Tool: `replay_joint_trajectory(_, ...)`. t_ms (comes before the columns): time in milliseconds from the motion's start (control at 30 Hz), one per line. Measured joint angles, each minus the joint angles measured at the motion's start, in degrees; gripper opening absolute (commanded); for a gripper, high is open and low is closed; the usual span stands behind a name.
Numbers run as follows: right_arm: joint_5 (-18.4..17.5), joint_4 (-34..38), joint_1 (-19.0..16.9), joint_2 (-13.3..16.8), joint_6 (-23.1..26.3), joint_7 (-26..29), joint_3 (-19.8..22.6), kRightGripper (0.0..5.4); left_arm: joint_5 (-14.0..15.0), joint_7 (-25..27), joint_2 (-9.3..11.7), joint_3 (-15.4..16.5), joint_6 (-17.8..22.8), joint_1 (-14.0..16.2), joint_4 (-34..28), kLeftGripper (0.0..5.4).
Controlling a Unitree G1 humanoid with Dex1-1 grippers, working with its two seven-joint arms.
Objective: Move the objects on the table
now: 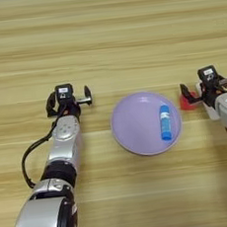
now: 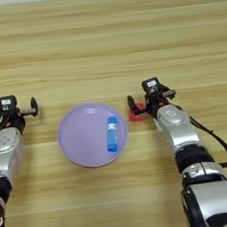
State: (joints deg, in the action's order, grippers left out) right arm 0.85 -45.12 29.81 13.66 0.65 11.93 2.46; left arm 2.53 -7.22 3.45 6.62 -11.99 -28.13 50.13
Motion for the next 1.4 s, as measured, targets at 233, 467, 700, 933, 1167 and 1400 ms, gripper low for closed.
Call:
replay_joint_trajectory(233,0.57,0.0,-0.28,-0.41,0.02,0.9,-1.38,5.37,0.0,-0.01,-0.01,0.0,0.0,0.0,0.02,5.4)
replay_joint_trajectory(467,2.04,-1.63,-0.59,-0.86,0.41,1.04,-3.2,5.37,0.0,-0.02,-0.01,0.0,0.0,0.0,0.03,5.4)
replay_joint_trajectory(700,2.84,-3.35,-0.58,-0.83,1.21,0.91,-4.0,5.37,0.0,-0.03,-0.02,-0.01,0.0,0.0,0.03,5.4)
replay_joint_trajectory(933,3.41,-4.18,-0.54,-0.82,1.44,0.91,-4.26,5.37,0.0,-0.03,-0.02,-0.01,0.0,0.0,0.03,5.4)
replay_joint_trajectory(1167,3.56,-4.25,-0.54,-0.82,1.66,0.93,-4.33,5.37,0.0,-0.03,-0.02,-0.01,0.0,0.0,0.03,5.4)
replay_joint_trajectory(1400,3.62,-4.28,-0.54,-0.82,2.62,1.0,-4.43,5.13,0.0,-0.03,-0.02,-0.01,0.0,0.0,0.02,5.4)
